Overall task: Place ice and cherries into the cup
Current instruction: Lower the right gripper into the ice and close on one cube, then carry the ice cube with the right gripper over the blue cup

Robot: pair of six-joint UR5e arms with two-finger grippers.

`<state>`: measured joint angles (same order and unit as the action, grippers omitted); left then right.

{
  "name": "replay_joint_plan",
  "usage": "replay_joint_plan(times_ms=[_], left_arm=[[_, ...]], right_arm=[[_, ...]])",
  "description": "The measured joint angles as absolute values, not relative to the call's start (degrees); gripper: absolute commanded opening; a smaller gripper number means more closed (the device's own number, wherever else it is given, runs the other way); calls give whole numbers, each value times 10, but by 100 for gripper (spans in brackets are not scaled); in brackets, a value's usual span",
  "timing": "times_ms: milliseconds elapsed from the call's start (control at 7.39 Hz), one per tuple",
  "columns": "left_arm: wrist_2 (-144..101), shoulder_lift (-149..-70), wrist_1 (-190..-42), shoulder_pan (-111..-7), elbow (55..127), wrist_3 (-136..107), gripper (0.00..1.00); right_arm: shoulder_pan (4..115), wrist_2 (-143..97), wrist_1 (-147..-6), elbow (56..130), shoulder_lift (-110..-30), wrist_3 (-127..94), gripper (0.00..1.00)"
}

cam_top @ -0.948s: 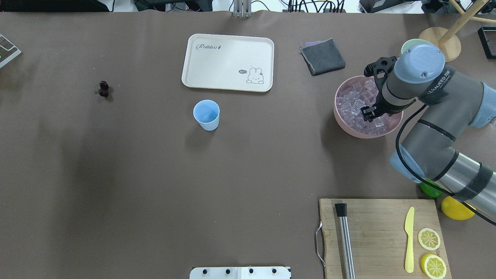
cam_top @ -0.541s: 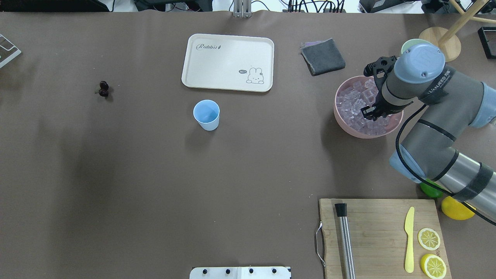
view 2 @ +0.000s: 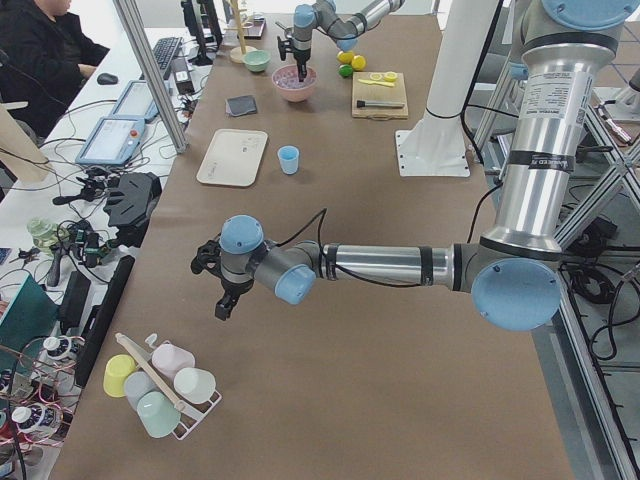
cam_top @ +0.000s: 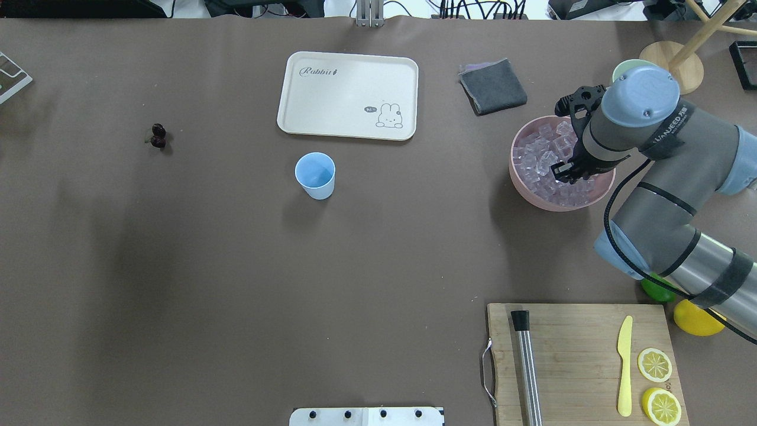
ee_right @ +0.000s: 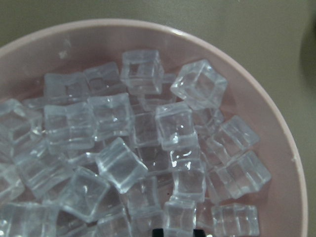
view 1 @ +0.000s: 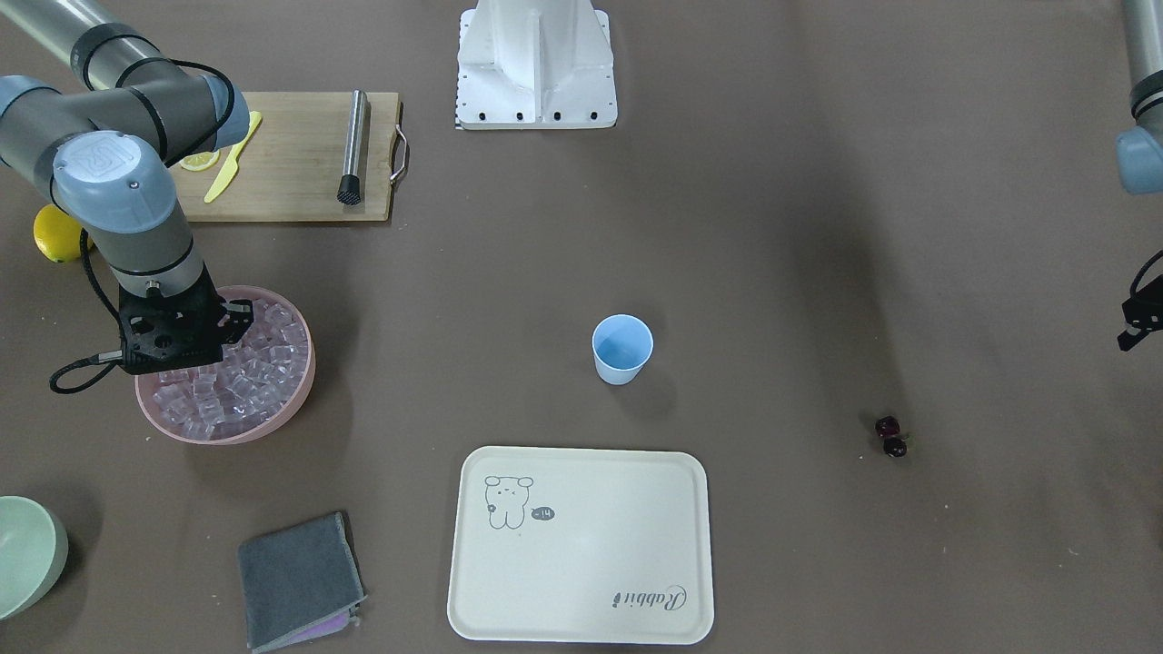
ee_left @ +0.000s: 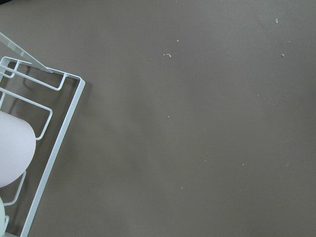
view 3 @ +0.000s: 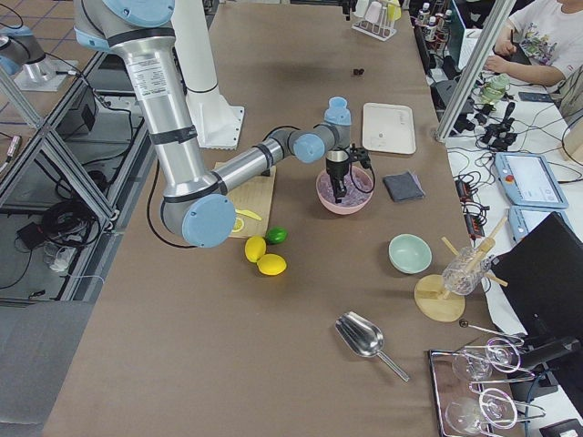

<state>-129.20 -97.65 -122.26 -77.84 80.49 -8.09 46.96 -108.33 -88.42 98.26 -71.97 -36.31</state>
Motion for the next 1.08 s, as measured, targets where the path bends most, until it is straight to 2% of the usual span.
replay_joint_plan(times_ms=[271,1083], left_arm=[[-1292,-976,-1223,-778,805,-81,97],[-1292,-977,-1223,-778,808,-82,97]], right_arm=[[470,-1083,-884,983,-720,-362,0],[483,-1088,-969,1027,-695,-360,0]])
